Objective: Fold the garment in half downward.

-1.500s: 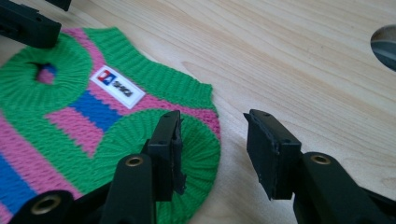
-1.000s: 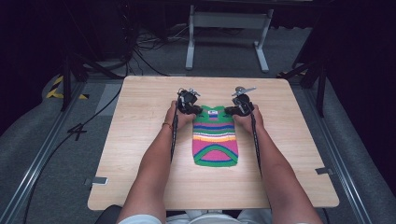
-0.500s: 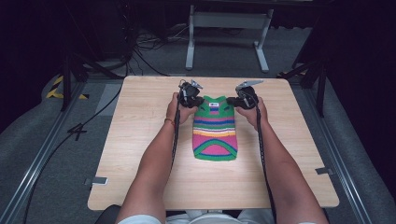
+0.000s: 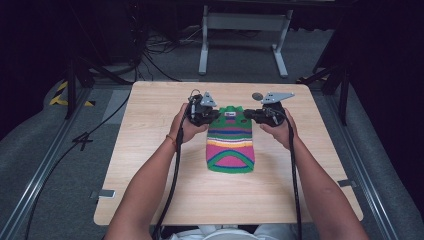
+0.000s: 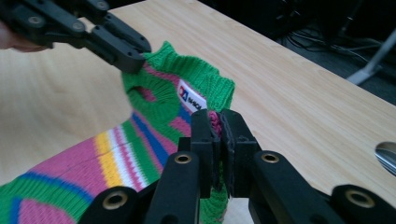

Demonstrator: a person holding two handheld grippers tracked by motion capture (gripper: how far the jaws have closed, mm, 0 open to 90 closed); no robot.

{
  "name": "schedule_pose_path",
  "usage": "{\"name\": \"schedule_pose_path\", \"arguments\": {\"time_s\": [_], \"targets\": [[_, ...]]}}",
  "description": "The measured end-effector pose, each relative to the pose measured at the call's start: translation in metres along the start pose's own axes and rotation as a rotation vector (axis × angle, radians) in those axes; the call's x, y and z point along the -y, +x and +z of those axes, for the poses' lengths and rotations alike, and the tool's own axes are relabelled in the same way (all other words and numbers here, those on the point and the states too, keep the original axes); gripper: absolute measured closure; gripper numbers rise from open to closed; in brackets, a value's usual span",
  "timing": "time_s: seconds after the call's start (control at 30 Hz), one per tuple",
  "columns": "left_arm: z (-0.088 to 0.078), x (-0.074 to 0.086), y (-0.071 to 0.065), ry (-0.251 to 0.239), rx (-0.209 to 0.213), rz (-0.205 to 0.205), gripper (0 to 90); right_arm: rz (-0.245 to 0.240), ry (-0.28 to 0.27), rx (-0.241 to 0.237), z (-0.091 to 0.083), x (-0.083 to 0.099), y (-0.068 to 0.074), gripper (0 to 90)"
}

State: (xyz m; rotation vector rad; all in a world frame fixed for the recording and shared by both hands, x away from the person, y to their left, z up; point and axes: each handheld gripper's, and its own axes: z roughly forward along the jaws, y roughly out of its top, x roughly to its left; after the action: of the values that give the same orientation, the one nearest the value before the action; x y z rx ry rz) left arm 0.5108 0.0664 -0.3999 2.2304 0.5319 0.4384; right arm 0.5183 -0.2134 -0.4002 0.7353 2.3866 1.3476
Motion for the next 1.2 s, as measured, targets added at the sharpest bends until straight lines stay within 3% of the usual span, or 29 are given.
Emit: {"name": "schedule_pose_path", "arguments": {"time_s": [0.17, 0.3, 0.43, 0.87, 0.9, 1.07, 1.2], "targets": [[-0.009, 0.01, -0.012, -0.001, 0.035, 0.036, 83.6, -0.02, -0.003, -0.043, -0.011, 0.009, 0.011, 84.3], [-0.016, 0.02, -0.025, -0.002, 0.066, 0.075, 83.7, -0.064, 0.028, -0.082, -0.02, 0.021, 0.025, 83.6], [-0.023, 0.031, -0.042, 0.035, 0.099, 0.125, 83.6, -0.114, 0.075, -0.12, -0.028, 0.034, 0.041, 83.5], [-0.024, 0.062, -0.075, 0.121, 0.183, 0.208, 83.8, -0.18, 0.168, -0.194, -0.036, 0.063, 0.082, 82.4], [-0.024, 0.065, -0.078, 0.132, 0.189, 0.224, 83.8, -0.189, 0.179, -0.192, -0.036, 0.065, 0.084, 82.2], [-0.024, 0.069, -0.085, 0.139, 0.205, 0.221, 83.9, -0.205, 0.196, -0.206, -0.037, 0.07, 0.093, 82.6], [-0.022, 0.073, -0.093, 0.17, 0.208, 0.261, 83.3, -0.209, 0.219, -0.197, -0.038, 0.074, 0.098, 80.5]]}}
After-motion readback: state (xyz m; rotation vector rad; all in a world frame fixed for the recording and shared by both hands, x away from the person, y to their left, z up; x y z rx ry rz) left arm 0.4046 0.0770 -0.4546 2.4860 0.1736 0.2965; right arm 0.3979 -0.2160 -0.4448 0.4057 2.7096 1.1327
